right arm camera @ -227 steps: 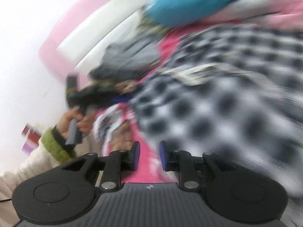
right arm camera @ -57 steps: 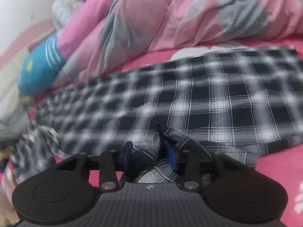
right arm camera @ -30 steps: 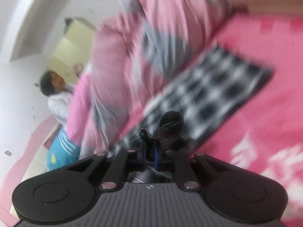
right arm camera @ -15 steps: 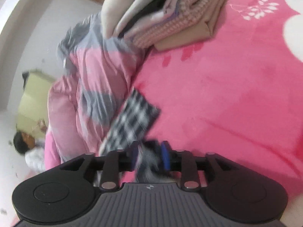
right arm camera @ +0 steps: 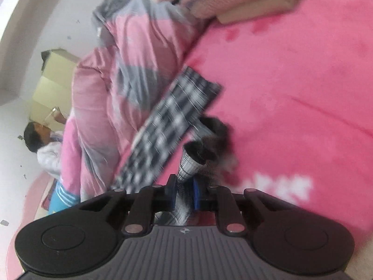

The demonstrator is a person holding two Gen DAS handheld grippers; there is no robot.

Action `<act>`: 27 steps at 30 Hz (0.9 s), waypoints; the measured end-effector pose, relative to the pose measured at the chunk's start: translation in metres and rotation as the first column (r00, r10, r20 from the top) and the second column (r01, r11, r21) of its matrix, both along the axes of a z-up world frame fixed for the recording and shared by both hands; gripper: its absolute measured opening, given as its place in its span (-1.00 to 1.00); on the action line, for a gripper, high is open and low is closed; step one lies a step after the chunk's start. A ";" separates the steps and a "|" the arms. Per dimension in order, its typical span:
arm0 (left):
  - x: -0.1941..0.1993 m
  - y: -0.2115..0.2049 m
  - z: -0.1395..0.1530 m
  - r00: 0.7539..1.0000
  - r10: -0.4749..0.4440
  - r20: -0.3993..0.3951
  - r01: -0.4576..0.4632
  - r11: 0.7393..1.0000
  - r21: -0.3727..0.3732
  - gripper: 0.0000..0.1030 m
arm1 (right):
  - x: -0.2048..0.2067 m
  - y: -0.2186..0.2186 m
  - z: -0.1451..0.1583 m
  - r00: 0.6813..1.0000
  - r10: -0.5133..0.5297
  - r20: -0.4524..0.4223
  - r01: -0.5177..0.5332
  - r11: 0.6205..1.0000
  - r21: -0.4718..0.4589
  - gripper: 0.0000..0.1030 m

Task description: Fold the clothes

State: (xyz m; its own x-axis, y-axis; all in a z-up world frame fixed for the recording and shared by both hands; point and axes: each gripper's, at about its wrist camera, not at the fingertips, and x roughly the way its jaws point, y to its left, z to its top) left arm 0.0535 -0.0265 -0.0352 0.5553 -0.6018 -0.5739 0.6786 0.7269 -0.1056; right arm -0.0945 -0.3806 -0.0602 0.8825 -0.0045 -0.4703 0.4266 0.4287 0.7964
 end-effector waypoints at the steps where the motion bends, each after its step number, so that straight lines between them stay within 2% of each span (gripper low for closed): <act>1: 0.021 0.005 -0.003 0.994 0.036 -0.106 -0.042 0.998 -0.055 -0.85 | 0.007 -0.004 0.000 1.000 0.002 0.008 -0.002 1.000 0.020 -0.45; 2: 0.036 0.011 -0.008 0.979 0.057 -0.194 -0.080 0.991 -0.111 -0.85 | 0.014 -0.009 -0.001 1.000 -0.001 0.016 0.000 0.999 0.046 -0.04; 3: 0.052 0.017 -0.014 0.957 0.072 -0.281 -0.122 0.979 -0.163 -0.85 | 0.020 -0.014 -0.005 1.000 -0.014 0.025 0.012 0.997 0.078 0.11; 4: 0.068 0.023 -0.019 0.927 0.081 -0.367 -0.167 0.963 -0.210 -0.84 | 0.020 -0.016 -0.008 0.999 -0.034 0.033 0.031 0.995 0.095 0.18; 7: 0.068 0.031 -0.014 0.933 0.090 -0.348 -0.181 0.954 -0.239 -0.83 | 0.014 -0.015 -0.008 0.995 -0.068 0.076 0.060 0.993 0.101 0.24; 9: 0.062 0.030 -0.013 0.943 0.070 -0.325 -0.149 0.963 -0.225 -0.78 | 0.003 -0.005 -0.005 0.993 -0.051 0.106 0.042 0.996 0.083 0.32; 13: 0.050 0.025 -0.013 0.962 0.041 -0.270 -0.092 0.980 -0.176 -0.60 | -0.009 0.011 -0.012 0.996 -0.001 0.087 -0.011 0.989 0.145 0.33; 15: 0.041 0.020 -0.011 0.975 0.020 -0.221 -0.052 0.989 -0.141 -0.60 | -0.006 0.014 -0.017 0.997 0.014 0.080 -0.028 0.984 0.176 0.30; 19: 0.034 0.014 -0.011 0.988 0.020 -0.155 -0.033 0.996 -0.081 -0.60 | 0.007 0.016 -0.028 0.999 0.021 0.050 -0.032 0.975 0.219 0.14; 27: 0.028 0.017 -0.015 0.993 0.028 -0.114 -0.033 0.998 -0.048 -0.60 | 0.018 0.006 -0.042 0.998 -0.024 0.054 0.009 0.965 0.261 -0.25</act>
